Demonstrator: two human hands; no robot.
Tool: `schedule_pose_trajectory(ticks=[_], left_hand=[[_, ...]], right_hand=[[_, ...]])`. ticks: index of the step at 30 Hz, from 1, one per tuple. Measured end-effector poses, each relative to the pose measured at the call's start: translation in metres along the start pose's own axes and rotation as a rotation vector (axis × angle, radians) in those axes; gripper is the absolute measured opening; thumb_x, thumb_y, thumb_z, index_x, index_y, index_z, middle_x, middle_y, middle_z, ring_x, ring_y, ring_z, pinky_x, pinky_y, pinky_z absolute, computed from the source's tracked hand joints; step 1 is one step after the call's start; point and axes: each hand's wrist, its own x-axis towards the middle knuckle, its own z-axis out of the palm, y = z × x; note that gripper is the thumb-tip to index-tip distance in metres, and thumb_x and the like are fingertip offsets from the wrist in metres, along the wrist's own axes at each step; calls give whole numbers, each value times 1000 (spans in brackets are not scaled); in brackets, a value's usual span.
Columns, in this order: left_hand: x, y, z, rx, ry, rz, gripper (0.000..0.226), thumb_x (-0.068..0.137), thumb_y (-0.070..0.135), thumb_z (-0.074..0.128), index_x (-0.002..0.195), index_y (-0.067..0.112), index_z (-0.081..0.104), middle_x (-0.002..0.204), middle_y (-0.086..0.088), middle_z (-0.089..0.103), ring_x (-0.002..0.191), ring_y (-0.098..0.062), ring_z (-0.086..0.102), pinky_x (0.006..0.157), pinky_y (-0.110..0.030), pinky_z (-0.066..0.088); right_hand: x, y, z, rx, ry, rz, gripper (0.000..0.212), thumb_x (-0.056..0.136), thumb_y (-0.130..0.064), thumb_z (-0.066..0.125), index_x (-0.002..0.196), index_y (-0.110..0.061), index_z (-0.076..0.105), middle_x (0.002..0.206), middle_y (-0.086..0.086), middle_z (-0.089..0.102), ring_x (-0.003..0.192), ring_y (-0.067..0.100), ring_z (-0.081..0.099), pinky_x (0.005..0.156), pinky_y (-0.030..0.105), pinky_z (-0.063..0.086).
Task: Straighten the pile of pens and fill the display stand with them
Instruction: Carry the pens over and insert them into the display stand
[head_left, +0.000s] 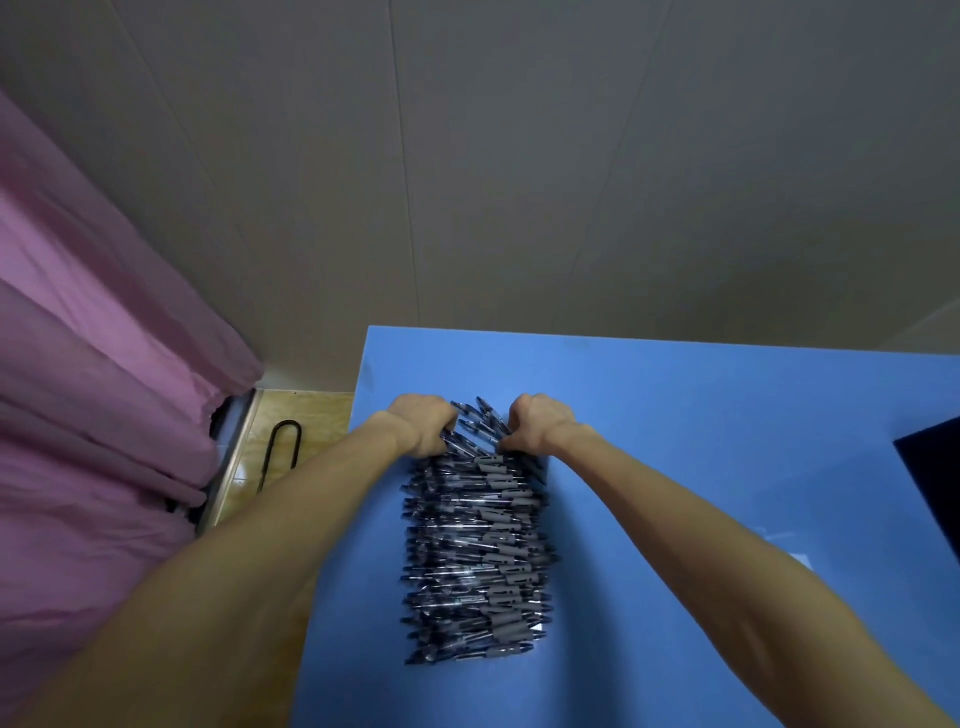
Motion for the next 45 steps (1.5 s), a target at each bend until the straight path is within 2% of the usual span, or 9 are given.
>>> schedule_pose_trajectory(ticks=[8, 12, 20, 27, 31, 34, 39, 42, 45], left_hand=[[9, -1, -5, 21, 0, -9, 25, 96, 31, 62, 118, 19, 61, 115, -4, 67, 104, -26, 61, 85, -36, 49], [13, 4, -5, 36, 34, -25, 34, 99, 34, 59, 124, 13, 51, 112, -9, 66, 102, -30, 61, 79, -37, 45], [19, 18, -5, -34, 91, -66, 36, 99, 33, 57, 128, 12, 53, 124, -9, 57, 111, -30, 59, 87, -39, 46], [9, 16, -13, -14, -45, -140, 25, 87, 30, 60, 106, 14, 66, 102, -5, 71, 89, -25, 64, 75, -34, 51], [7, 11, -13, -117, -42, -159, 15, 86, 33, 59, 90, 20, 66, 92, 1, 67, 85, -22, 62, 69, -31, 47], [7, 12, -9, -126, -53, -156, 21, 91, 40, 59, 97, 21, 63, 99, 0, 66, 91, -23, 61, 72, -32, 45], [10, 12, -6, -125, 10, -128, 20, 92, 32, 63, 107, 18, 63, 110, -3, 66, 97, -26, 62, 78, -34, 47], [11, 11, -4, -104, 20, -125, 29, 96, 34, 61, 118, 16, 57, 118, -6, 64, 105, -30, 61, 87, -38, 49], [9, 11, -2, -82, -8, -146, 34, 98, 37, 58, 124, 15, 51, 117, -9, 65, 105, -31, 60, 84, -38, 46]], right_hand=[[1, 10, -1, 71, -9, 29, 40, 79, -51, 77, 68, -19, 55, 69, -2, 57, 71, 22, 57, 53, 27, 36], [2, 15, 0, 107, -6, 38, 37, 80, -48, 75, 70, -18, 58, 73, 0, 61, 75, 24, 59, 58, 27, 39], [3, 23, 3, 140, -39, 55, 30, 82, -46, 74, 80, -19, 62, 86, 1, 68, 83, 22, 64, 65, 28, 45], [1, 22, 4, 74, -55, 22, 38, 84, -47, 70, 68, -20, 48, 71, -2, 55, 72, 21, 55, 59, 28, 41], [1, 20, -2, 126, -29, 9, 46, 83, -63, 64, 73, -20, 52, 73, -2, 58, 72, 20, 56, 58, 30, 39], [1, 14, -4, 77, -25, -14, 57, 76, -75, 67, 74, -21, 51, 73, -3, 57, 67, 16, 53, 58, 30, 39], [3, 11, 0, 33, -20, 1, 45, 77, -61, 70, 72, -22, 49, 77, -3, 57, 81, 23, 58, 67, 30, 42], [2, 15, -2, 35, -12, 18, 43, 77, -61, 69, 82, -22, 53, 88, -1, 60, 86, 22, 58, 73, 30, 43], [1, 21, -2, 25, -15, 34, 45, 79, -63, 67, 92, -21, 55, 91, -1, 59, 89, 22, 57, 75, 29, 42]])
